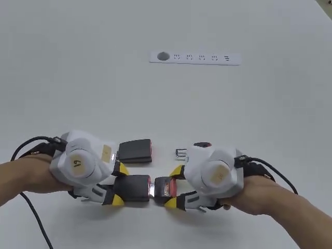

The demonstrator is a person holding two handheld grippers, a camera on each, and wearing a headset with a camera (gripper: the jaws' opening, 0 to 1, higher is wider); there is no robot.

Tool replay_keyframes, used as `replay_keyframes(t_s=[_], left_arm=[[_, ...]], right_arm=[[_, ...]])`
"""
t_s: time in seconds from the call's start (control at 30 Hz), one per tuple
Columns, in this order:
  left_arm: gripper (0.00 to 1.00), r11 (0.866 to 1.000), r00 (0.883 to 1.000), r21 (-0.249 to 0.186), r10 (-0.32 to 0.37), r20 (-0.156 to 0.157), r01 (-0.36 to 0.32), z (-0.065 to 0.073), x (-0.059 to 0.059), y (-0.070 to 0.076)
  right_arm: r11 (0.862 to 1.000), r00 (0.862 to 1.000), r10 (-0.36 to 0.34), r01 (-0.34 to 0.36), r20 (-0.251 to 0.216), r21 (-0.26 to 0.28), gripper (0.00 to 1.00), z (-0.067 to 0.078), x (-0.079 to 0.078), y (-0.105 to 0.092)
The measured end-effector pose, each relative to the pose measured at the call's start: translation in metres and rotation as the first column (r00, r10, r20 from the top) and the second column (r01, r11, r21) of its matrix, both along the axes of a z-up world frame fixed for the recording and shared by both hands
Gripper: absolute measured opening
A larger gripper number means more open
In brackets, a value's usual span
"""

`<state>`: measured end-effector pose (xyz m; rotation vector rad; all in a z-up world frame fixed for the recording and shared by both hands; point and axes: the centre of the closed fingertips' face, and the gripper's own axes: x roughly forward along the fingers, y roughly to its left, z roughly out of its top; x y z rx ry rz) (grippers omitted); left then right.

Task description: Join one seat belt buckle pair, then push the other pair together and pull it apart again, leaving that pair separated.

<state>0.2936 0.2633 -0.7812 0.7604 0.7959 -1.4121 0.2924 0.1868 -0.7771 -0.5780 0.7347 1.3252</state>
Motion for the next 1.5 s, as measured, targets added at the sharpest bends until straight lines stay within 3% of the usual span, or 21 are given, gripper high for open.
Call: replay_keyframes(t_s=[0.27, 0.47, 0.7, 1.1, 1.5], left_arm=[[0.34, 1.000, 1.000, 0.001, 0.017, 0.001, -0.017, 0.001, 0.000, -0.001], [0.41, 1.000, 1.000, -0.003, 0.019, -0.004, -0.019, 0.000, -0.001, -0.004], [0.43, 0.998, 0.999, -0.032, 0.053, -0.007, -0.053, 0.013, -0.001, -0.006], [0.46, 0.995, 0.996, -0.052, 0.088, -0.008, -0.089, 0.030, -0.002, -0.004], [0.48, 0.984, 0.988, -0.093, 0.151, 0.018, -0.149, 0.049, 0.017, 0.001]], right_arm=[[0.999, 0.999, 0.032, -0.032, 0.028, -0.013, 0.32, -0.001, -0.002, 0.000], [1.000, 1.000, 0.005, -0.005, 0.002, -0.002, 0.35, 0.000, -0.003, 0.001], [1.000, 1.000, 0.006, -0.006, 0.002, -0.005, 0.40, 0.004, -0.002, -0.003], [1.000, 1.000, -0.020, 0.020, 0.007, 0.002, 0.45, 0.024, 0.005, -0.016], [0.998, 0.998, -0.058, 0.058, 0.035, 0.009, 0.45, 0.034, 0.023, -0.035]])
